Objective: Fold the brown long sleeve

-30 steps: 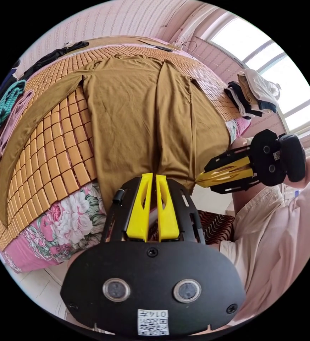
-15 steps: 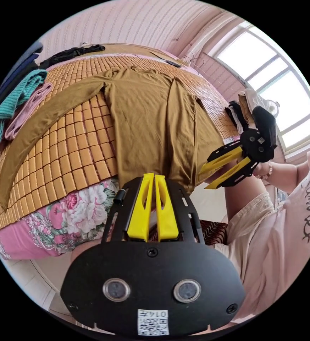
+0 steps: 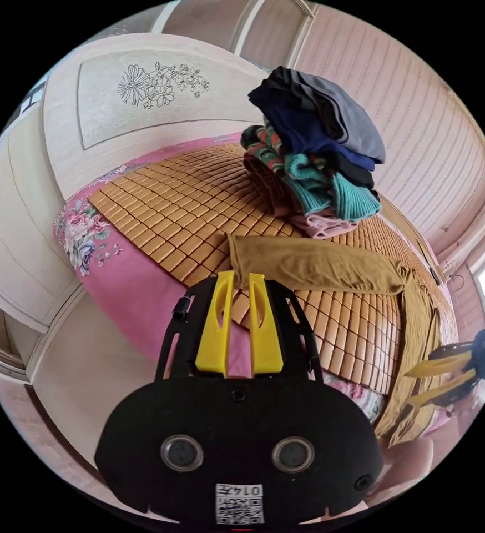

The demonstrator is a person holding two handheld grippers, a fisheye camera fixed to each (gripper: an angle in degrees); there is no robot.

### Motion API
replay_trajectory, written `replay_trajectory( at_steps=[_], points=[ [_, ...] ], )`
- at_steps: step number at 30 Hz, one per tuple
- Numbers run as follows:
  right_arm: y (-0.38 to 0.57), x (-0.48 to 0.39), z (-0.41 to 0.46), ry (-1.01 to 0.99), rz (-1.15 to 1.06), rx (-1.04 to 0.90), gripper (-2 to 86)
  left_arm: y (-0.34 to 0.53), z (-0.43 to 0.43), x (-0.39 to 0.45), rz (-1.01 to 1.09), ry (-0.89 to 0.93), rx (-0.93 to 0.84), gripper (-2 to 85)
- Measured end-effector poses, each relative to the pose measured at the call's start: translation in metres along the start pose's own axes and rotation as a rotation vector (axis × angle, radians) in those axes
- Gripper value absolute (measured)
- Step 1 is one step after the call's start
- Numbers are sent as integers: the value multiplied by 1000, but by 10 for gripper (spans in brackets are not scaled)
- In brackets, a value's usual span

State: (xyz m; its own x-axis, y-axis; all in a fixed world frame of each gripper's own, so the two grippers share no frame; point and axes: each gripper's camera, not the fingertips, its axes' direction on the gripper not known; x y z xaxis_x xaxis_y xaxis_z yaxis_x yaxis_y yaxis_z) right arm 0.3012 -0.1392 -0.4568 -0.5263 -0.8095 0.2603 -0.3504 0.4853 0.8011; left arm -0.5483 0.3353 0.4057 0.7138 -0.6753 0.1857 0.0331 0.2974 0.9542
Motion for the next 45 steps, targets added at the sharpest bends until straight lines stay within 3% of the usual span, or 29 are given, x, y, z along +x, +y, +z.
replay_trajectory(
  at_steps=[6, 10, 12, 14, 17, 22, 26, 29, 34, 38, 41, 45],
  points=[
    [-156, 20, 37, 81, -45, 18, 91, 6, 23, -10, 8, -29, -27, 64],
    [-226, 40, 83, 72, 52, -51, 118, 20, 23, -4, 115, -11, 27, 12],
    [-233, 47, 89, 78, 114, -32, 94, 24, 21, -3, 150, -29, 50, 1],
    [-231, 48, 89, 145, 118, -40, 14, 25, 18, -5, 180, -22, 47, -4],
    [-210, 51, 62, 84, 117, -17, 0, 28, 3, -6, 165, 74, 62, -7],
    [-74, 64, -64, 51, 215, 251, -5, 41, -50, 41, 318, 297, 169, -7],
    [0, 100, -145, 29, 284, 209, -3, 24, -63, 116, 409, 535, 185, -7],
    [38, 121, -241, 65, 355, 299, 0, 1, -84, 177, 445, 647, 246, -7],
    [153, 81, -401, 150, 388, 604, 3, -5, -143, 255, 530, 955, 351, -7],
    [257, 27, -443, 238, 444, 660, 4, 31, -176, 308, 673, 1196, 305, -7],
    [330, 6, -433, 332, 614, 605, 4, 76, -180, 355, 885, 1181, 238, -7],
    [401, 16, -404, 245, 826, 585, 4, 112, -155, 395, 943, 1180, 2, -6]
  ],
)
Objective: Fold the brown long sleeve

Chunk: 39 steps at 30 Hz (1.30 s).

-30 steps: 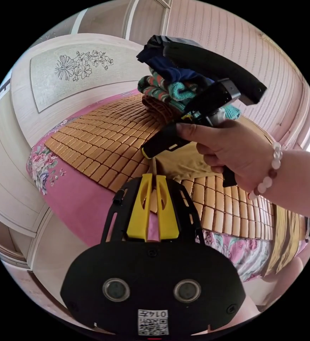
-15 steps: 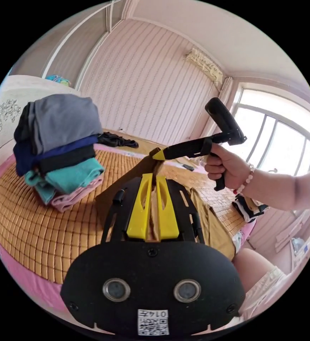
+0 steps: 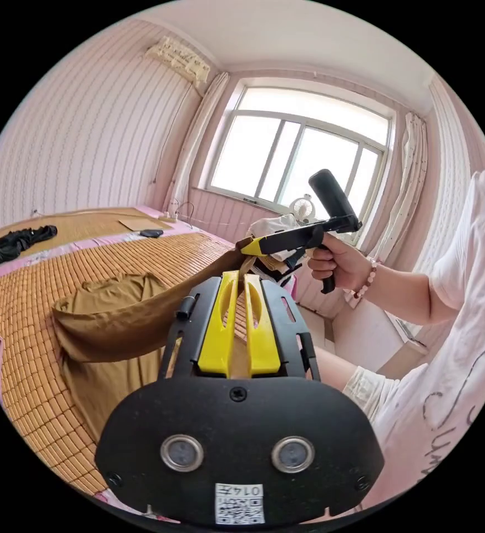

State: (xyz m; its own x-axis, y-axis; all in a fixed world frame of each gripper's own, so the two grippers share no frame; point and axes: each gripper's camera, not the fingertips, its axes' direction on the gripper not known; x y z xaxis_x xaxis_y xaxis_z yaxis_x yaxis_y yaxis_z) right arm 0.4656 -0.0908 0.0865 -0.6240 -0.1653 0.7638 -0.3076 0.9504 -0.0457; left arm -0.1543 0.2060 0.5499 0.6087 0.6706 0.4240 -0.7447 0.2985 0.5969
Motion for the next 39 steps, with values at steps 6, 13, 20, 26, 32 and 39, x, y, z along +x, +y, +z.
replay_trajectory(
  at_steps=[6, 13, 20, 26, 32, 39],
  points=[
    [6, 32, -18, -105, 43, 64, 5, -11, 25, 6, -17, 9, -58, -4],
    [36, 59, -12, -48, 118, -48, 13, -17, 82, 25, 50, 77, -215, 11],
    [82, 108, 63, 201, 288, -506, 77, 21, 109, -13, -88, -18, -360, 49],
    [-42, 107, 105, 115, 17, -383, 81, 4, 79, -128, -99, -449, -469, 35],
    [-221, 81, 211, 55, -223, -255, 80, -34, 95, -209, -85, -636, -471, 36],
    [-336, 103, 345, 186, -54, -304, 78, -45, 150, -261, -122, -675, -641, 36]
  ],
)
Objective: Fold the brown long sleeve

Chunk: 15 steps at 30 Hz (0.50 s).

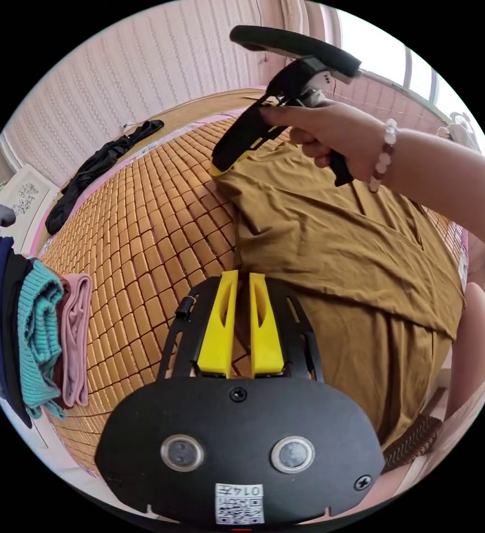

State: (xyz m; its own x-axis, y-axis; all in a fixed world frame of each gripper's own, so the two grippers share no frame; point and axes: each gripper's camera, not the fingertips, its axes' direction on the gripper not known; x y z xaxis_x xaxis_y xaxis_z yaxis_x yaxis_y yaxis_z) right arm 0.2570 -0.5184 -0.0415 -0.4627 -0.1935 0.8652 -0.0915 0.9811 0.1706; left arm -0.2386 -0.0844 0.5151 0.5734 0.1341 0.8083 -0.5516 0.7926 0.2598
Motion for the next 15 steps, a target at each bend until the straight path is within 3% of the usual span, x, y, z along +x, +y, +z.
replay_trajectory(
  at_steps=[2, 4, 7, 15],
  points=[
    [-13, 10, 14, -52, 42, -74, 27, -3, 0, -4, 20, 10, 32, 18],
    [-20, 8, -2, -29, 22, -3, 10, -3, -2, -12, 1, 37, 40, 3],
    [-28, -1, -15, 34, -48, 46, -1, -3, -5, -35, -74, 111, 55, -8],
    [-57, -6, 16, 86, -152, -88, 16, -9, 3, -73, -133, 134, 48, -10]
  ],
)
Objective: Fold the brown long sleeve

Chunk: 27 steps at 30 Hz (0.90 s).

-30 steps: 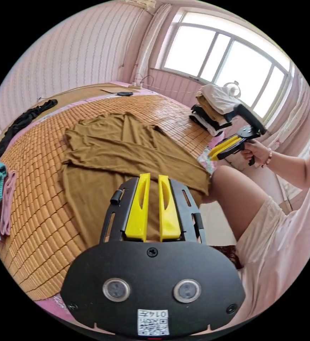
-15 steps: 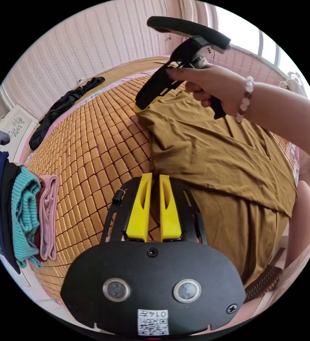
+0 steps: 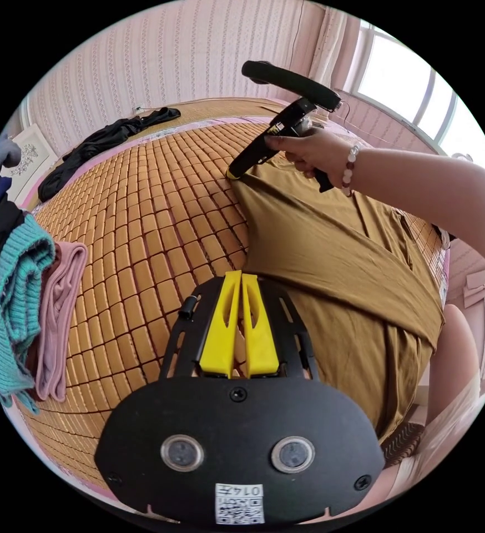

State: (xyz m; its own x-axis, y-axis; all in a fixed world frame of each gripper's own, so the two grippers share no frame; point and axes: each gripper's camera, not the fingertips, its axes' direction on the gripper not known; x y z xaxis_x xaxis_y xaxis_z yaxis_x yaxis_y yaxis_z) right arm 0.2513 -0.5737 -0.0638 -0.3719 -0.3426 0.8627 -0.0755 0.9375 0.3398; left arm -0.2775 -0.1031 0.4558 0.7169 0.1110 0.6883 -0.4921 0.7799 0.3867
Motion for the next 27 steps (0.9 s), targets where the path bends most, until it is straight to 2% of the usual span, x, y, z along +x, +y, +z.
replay_trajectory(
  at_steps=[4, 8, 13, 16, 21, 25, 27],
  points=[
    [-2, 26, -22, -9, 4, -58, 102, -8, 1, -8, 19, -6, -26, -9],
    [22, 69, -61, 35, 76, -15, 115, -13, 0, -11, 50, -45, -21, -7],
    [137, 103, -129, -53, 97, 116, 95, -12, -7, -29, -16, -63, -12, 16],
    [216, 123, -137, 15, 142, 73, 97, -7, -16, -47, -42, -50, 5, 29],
    [289, 179, -133, 27, 314, 23, 119, -22, -23, -78, -119, 38, 61, 48],
    [290, 223, -141, -18, 420, 122, 126, -58, -14, -99, -175, 185, 123, 67],
    [281, 238, -143, -64, 446, 165, 130, -76, -5, -105, -202, 193, 113, 73]
  ],
)
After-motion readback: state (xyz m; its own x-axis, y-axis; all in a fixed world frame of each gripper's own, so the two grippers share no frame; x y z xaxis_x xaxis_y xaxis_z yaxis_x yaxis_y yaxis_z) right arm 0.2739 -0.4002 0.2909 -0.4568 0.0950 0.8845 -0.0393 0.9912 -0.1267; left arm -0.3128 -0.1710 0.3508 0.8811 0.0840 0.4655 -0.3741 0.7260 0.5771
